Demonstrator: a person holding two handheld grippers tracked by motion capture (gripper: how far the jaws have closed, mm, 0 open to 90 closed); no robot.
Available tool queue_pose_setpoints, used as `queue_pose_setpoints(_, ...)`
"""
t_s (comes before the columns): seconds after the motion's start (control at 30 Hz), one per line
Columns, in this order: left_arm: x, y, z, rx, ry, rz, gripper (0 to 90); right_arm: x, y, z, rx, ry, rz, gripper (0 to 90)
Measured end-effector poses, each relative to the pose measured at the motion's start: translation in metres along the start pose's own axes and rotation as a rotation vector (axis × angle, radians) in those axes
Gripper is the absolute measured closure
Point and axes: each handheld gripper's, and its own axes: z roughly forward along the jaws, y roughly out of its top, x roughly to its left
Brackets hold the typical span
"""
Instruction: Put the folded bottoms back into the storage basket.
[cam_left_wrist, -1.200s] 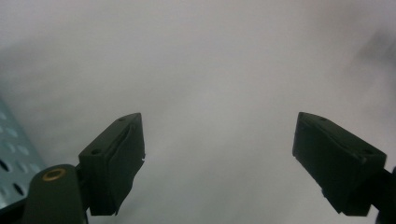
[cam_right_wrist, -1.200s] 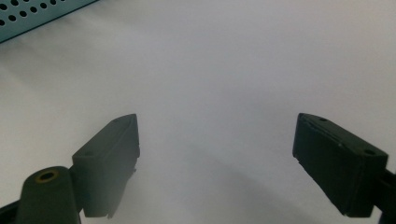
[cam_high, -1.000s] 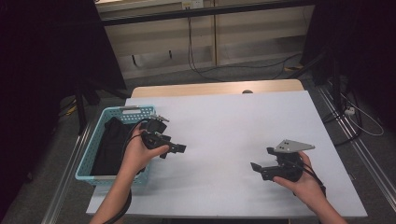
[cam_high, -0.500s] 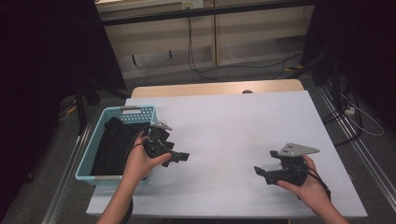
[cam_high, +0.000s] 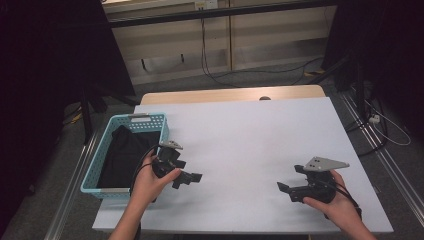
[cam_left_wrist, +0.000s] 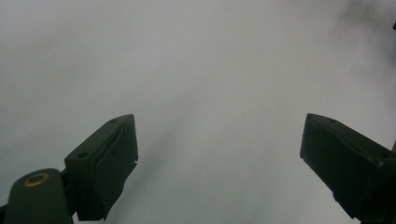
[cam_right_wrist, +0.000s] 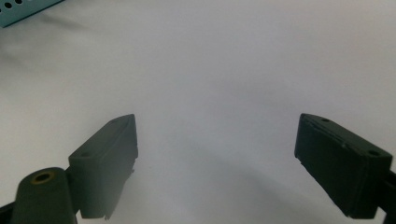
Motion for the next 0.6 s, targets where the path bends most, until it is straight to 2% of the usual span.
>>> queue_pose_setpoints(0.13, -0.001, -0.005, -0.001, -0.023, -0.008, 0.011, 10.8, -0.003, -0.003, -0.002, -0.01, -0.001, 0.013, 11.9)
queue_pose_setpoints(0.27, -0.001, -0.009, 0.0, -0.015, 0.005, 0.016, 10.6, -0.004, -0.006, -0.001, -0.009, 0.001, 0.017, 11.7)
queue_pose_setpoints(0.5, -0.003, -0.018, 0.002, -0.017, -0.017, 0.031, 10.0, -0.001, -0.007, 0.001, -0.008, 0.007, 0.009, 11.4)
queue_pose_setpoints(0.53, -0.003, -0.02, 0.002, -0.021, -0.038, 0.033, 9.4, 0.001, -0.008, 0.001, -0.007, 0.002, 0.005, 11.2)
queue_pose_setpoints(0.6, -0.003, -0.022, 0.002, -0.023, -0.036, 0.035, 9.2, 0.001, -0.009, 0.001, -0.003, 0.001, -0.003, 11.2)
